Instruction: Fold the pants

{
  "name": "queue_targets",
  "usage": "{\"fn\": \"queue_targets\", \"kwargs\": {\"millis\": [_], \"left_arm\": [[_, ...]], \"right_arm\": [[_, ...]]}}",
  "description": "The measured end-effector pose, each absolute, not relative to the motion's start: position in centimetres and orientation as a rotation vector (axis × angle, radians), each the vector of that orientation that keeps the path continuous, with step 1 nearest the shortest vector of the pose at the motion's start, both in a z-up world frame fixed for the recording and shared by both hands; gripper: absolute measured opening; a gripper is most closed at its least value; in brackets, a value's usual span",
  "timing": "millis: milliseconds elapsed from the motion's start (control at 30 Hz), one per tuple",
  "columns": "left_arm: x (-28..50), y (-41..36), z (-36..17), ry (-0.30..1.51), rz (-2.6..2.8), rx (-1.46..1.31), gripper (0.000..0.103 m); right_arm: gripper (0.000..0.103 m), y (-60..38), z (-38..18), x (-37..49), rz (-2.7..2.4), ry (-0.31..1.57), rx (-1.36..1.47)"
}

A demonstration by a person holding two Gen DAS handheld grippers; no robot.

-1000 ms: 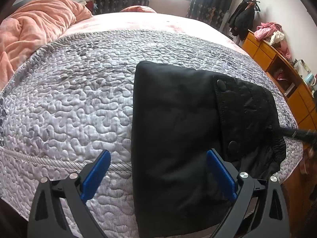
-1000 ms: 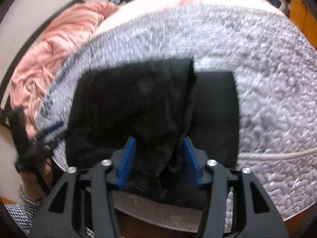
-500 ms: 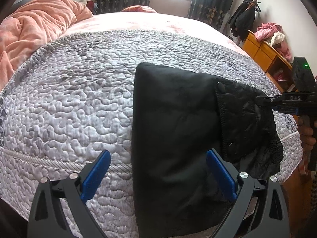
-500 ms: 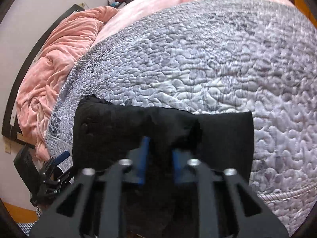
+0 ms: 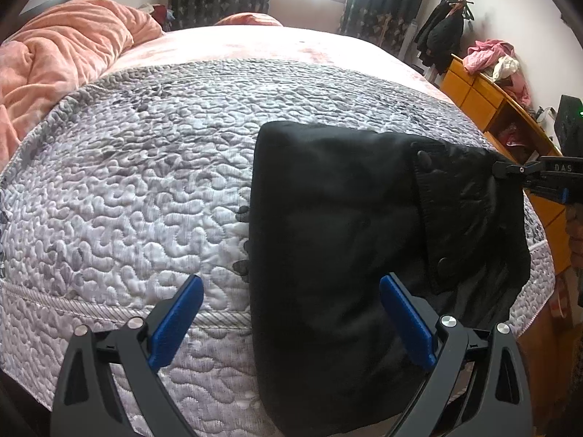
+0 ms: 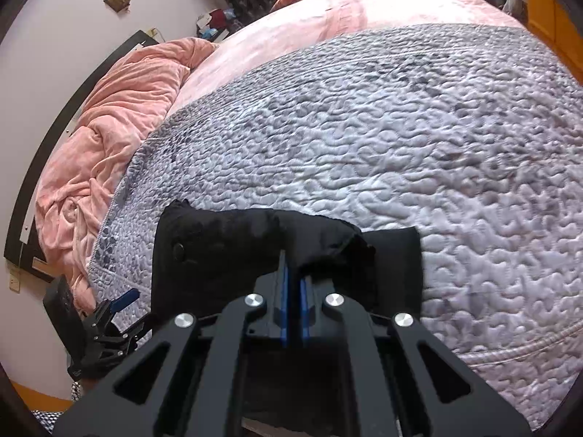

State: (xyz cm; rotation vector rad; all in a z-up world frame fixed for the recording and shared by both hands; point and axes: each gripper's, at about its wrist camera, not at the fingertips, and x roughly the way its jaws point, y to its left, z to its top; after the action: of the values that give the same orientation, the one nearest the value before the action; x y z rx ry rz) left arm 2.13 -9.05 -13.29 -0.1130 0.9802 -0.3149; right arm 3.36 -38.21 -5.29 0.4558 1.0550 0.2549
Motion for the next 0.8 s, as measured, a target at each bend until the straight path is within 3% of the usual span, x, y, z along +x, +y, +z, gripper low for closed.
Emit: {"fn": "queue_targets", "kwargs": {"millis": [200,333,433,800], "left_arm": [[2.2,-9.6,-13.5,0.987,-0.323,-0.108,0.098],[2.0,-9.7,-13.6,0.992,-0.323,-0.096,0.098],[2.0,-9.3,-13.7,0.996,-0.316,-0.103,0.098],[0.8,-8.3,-14.2,1.028,-0.31,-0.129,0.098]], "right_arm": [[0.005,-38.4,-7.9,4.1,0.182,1.111,0.41],[0.011,-37.8,-9.2,4.3,0.155,1.125,0.368],[0.03,-38.6,-8.5,3.0,0.166,1.097,0.396],[0.034,-39.6,-9.0,-6.7,0.228,1.15,0.476]]}}
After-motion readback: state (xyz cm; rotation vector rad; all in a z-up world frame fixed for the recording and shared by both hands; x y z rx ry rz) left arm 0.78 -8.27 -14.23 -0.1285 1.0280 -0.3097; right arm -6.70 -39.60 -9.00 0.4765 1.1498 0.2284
